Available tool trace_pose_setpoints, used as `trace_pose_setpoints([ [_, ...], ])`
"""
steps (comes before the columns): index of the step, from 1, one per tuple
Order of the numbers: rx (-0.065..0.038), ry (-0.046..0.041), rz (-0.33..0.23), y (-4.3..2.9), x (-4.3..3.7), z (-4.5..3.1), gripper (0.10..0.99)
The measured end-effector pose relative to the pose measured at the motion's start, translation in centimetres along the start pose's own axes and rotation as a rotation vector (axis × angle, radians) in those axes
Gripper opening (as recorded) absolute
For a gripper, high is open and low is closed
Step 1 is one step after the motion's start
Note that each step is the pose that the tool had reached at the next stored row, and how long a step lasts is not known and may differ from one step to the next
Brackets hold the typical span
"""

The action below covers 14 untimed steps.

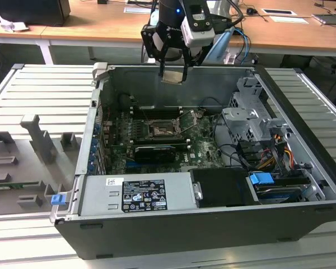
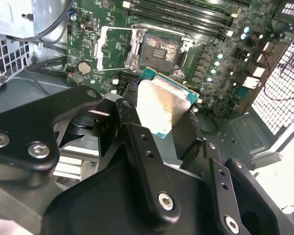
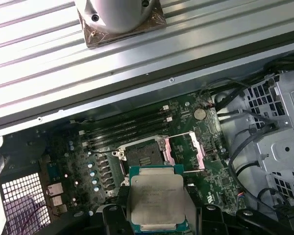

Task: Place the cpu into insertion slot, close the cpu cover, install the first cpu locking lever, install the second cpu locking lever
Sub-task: 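Place the cpu into insertion slot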

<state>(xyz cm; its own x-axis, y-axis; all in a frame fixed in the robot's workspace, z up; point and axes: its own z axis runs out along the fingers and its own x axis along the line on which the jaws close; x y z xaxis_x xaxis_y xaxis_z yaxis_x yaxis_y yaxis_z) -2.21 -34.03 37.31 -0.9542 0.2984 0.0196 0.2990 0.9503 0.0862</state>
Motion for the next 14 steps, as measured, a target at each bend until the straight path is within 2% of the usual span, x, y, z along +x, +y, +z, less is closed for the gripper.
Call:
trace_pose_setpoints([
  [14, -0.001, -0.0090, 0.103, -0.02, 0.00, 0.22, 0.525],
])
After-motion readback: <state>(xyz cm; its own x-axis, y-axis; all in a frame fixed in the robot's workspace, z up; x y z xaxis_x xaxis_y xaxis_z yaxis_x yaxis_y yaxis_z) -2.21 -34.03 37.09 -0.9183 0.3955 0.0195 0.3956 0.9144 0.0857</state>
